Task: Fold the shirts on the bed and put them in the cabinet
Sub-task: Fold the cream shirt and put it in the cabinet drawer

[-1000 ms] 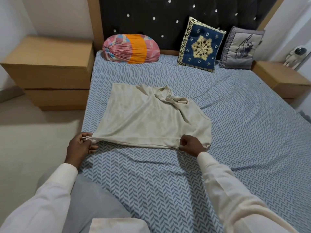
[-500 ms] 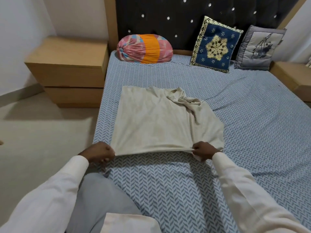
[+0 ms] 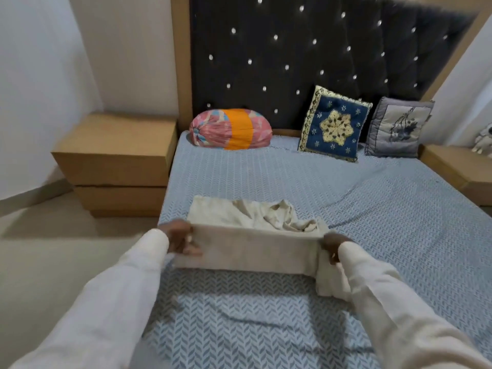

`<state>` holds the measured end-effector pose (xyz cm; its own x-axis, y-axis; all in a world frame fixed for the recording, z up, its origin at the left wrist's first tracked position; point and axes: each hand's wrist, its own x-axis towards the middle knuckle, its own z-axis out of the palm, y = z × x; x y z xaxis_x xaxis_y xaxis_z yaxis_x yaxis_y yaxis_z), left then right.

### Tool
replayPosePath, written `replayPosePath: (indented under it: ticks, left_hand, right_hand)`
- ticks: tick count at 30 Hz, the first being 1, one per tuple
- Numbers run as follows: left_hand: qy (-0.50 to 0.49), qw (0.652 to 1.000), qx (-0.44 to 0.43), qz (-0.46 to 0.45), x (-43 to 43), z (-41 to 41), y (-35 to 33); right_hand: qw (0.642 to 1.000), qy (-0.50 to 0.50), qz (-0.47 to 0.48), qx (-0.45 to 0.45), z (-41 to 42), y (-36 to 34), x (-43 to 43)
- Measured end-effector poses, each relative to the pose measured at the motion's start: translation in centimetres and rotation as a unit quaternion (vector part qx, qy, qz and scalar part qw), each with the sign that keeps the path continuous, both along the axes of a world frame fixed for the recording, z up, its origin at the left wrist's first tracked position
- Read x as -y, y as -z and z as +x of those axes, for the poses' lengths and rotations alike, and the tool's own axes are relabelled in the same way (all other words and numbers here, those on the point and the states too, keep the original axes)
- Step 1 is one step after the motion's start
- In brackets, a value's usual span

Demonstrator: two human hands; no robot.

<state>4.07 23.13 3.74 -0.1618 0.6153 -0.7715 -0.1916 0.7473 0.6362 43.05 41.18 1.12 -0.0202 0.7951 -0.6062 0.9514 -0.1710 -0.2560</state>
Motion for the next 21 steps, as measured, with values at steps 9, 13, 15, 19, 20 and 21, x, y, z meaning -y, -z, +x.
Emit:
replayPosePath:
  ticks: [9,13,15,19,20,21]
  left_hand:
    - [-0.196,0.866,0.008,0.460,-14.6,-2.7,-25.5]
    - [-0.179,0.855,-0.111,0.473,-14.9,-5.0,-26.8]
    - [-0.125,0.850,-0.273,0.434,-14.4,-6.9,-23.8]
    - [0.115,0.783,-0.555,0.256,-12.9,-8.8,-14.1]
    - [0.149,0.763,-0.595,0.204,-12.2,-8.5,-12.1]
    - [0.178,0.737,-0.630,0.167,-11.2,-8.0,-10.0]
  right_hand:
    - [0.696,0.210,0.283,-0.626,-7.2,-23.9,-12.3]
    - [0.774,0.133,0.383,-0.487,-6.8,-27.2,-12.5]
    - [0.850,0.062,0.460,-0.250,-5.3,-25.9,-13.0]
    - [0.899,-0.023,0.435,-0.057,-3.4,-21.3,-12.5]
    - [0.901,-0.020,0.430,-0.051,-2.8,-19.7,-12.5]
    - [0.899,-0.016,0.434,-0.052,-2.4,-17.7,-12.3]
